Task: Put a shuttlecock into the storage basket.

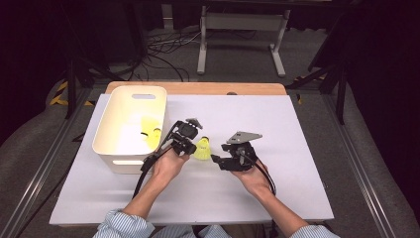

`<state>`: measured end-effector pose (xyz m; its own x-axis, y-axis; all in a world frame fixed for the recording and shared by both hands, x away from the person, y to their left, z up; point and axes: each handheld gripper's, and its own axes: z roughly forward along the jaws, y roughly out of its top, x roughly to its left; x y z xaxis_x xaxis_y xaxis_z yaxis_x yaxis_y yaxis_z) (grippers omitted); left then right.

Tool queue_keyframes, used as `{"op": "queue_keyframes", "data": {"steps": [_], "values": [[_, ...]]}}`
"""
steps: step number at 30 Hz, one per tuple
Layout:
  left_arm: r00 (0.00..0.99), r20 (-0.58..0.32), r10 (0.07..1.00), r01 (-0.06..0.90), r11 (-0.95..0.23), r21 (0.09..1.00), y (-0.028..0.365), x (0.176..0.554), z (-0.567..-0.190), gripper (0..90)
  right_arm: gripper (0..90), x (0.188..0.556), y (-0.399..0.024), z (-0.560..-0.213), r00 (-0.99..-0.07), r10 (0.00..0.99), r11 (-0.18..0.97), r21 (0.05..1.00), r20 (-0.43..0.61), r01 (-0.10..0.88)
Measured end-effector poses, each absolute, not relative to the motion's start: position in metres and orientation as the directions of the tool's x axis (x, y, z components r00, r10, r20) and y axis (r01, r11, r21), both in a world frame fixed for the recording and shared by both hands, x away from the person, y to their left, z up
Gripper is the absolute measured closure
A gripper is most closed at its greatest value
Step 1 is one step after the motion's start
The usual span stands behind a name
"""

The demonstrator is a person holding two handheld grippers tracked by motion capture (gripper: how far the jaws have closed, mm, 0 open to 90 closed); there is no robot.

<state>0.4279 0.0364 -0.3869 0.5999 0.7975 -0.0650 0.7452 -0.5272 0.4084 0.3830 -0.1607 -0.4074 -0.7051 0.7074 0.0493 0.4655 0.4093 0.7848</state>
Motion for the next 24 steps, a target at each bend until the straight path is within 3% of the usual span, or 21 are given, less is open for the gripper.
{"op": "queue_keyframes", "data": {"steps": [13,24], "values": [[0.604,-0.054,0.795,0.740,-0.534,0.408,0.039,0.423,-0.376,89.9,30.5,0.373,-0.193,-0.409,-0.690,0.724,0.377,0.831,0.011,0.409],[0.605,-0.047,0.795,0.738,-0.538,0.408,0.043,0.418,-0.368,89.9,26.6,0.364,-0.217,-0.414,-0.671,0.741,0.355,0.850,-0.003,0.389]]}}
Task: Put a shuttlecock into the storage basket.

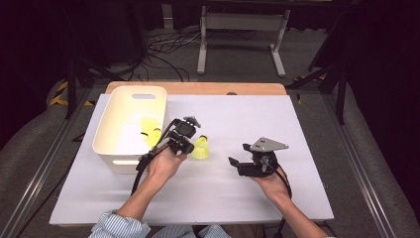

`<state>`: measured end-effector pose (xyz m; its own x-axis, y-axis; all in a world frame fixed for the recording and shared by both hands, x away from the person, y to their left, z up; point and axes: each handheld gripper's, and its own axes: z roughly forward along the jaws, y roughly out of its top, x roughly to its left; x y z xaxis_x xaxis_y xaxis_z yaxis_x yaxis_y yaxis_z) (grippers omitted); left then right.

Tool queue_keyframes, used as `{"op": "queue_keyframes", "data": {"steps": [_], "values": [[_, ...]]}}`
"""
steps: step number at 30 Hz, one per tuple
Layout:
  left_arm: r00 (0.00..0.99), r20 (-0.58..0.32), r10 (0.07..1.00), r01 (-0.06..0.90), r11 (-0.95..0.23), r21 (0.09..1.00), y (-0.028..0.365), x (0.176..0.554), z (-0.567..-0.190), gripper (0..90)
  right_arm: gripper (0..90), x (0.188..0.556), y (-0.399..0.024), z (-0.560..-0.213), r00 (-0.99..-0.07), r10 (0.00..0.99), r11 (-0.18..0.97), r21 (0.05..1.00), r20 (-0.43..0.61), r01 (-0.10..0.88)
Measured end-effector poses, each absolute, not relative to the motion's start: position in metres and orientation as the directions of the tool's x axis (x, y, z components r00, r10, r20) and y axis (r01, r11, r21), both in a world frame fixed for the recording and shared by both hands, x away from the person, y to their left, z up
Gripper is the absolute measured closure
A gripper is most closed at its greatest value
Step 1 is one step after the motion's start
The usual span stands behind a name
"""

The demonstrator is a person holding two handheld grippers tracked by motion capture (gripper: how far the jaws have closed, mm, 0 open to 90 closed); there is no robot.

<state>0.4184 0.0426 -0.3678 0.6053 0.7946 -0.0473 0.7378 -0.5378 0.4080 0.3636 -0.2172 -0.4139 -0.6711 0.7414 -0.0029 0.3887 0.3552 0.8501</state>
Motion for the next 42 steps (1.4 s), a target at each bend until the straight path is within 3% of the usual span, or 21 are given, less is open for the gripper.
{"op": "queue_keyframes", "data": {"steps": [20,42], "values": [[0.592,-0.047,0.804,0.744,-0.524,0.416,0.051,0.413,-0.356,90.0,22.8,0.340,-0.254,-0.422,-0.638,0.769,0.308,0.890,-0.026,0.336],[0.584,-0.055,0.810,0.740,-0.503,0.447,0.064,0.411,-0.335,90.0,18.5,0.325,-0.277,-0.443,-0.599,0.801,0.269,0.899,-0.011,0.344]]}}
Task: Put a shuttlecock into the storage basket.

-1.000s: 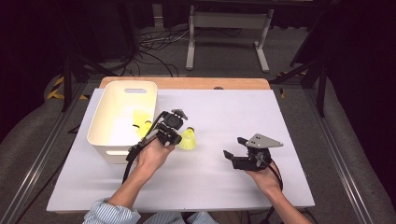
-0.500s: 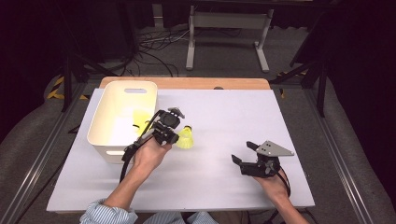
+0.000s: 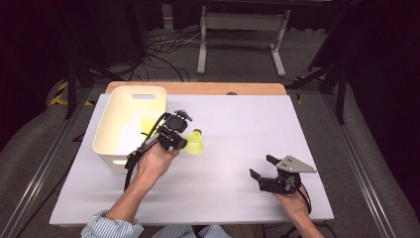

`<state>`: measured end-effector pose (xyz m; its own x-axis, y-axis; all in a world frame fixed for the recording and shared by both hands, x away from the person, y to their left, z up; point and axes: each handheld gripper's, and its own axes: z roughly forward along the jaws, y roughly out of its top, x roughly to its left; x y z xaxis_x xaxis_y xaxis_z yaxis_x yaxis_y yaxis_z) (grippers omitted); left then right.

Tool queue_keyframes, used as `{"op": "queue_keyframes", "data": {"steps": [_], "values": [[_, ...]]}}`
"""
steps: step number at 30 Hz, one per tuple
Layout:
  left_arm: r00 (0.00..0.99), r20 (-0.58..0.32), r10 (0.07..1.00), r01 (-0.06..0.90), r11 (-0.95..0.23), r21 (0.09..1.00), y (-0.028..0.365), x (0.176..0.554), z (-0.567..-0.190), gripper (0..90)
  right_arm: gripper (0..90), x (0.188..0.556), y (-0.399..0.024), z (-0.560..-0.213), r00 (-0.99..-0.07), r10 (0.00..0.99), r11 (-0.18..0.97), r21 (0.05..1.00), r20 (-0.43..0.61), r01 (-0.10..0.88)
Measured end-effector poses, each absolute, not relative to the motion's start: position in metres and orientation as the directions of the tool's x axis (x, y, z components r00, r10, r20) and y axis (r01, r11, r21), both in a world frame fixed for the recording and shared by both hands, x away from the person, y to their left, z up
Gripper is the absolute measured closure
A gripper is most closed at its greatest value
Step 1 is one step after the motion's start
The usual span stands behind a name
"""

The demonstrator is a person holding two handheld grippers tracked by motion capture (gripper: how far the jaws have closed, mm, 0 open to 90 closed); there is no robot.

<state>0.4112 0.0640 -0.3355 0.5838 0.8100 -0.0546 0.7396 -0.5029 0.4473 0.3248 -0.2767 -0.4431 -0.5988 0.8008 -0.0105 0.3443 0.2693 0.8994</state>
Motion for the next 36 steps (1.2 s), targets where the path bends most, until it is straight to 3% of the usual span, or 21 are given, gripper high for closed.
{"op": "queue_keyframes", "data": {"steps": [36], "values": [[0.560,-0.091,0.823,0.756,-0.463,0.463,0.084,0.430,-0.309,90.0,16.2,0.317,-0.295,-0.450,-0.574,0.819,0.241,0.910,-0.004,0.338]]}}
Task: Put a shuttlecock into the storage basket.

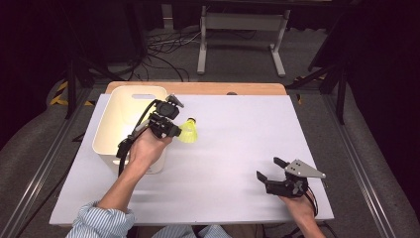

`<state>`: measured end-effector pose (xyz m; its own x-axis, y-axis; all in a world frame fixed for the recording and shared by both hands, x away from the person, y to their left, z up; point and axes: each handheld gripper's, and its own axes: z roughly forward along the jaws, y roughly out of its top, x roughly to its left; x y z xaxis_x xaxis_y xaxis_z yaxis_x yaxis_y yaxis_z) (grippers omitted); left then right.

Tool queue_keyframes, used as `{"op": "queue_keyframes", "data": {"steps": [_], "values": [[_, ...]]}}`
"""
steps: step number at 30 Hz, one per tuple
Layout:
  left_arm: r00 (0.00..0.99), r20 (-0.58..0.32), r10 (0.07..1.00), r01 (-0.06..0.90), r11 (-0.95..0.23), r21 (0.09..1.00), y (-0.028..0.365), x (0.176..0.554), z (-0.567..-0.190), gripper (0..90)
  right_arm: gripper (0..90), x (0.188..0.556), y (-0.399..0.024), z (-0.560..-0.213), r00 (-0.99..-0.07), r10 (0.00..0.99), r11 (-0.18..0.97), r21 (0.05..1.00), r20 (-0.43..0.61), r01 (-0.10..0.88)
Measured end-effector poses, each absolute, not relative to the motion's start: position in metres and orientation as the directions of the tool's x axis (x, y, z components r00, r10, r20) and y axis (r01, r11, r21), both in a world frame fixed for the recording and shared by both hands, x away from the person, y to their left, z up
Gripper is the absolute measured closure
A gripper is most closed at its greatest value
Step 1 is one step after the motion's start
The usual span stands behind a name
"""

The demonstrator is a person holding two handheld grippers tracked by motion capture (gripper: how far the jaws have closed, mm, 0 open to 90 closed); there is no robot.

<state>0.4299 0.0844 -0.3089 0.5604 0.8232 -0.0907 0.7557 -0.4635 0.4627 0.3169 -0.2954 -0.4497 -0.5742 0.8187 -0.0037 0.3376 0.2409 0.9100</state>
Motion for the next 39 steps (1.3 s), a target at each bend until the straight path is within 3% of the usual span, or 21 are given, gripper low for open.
{"op": "queue_keyframes", "data": {"steps": [39], "values": [[0.524,-0.106,0.845,0.770,-0.417,0.483,0.120,0.449,-0.280,90.0,15.8,0.317,-0.297,-0.452,-0.565,0.825,0.214,0.913,0.021,0.347]]}}
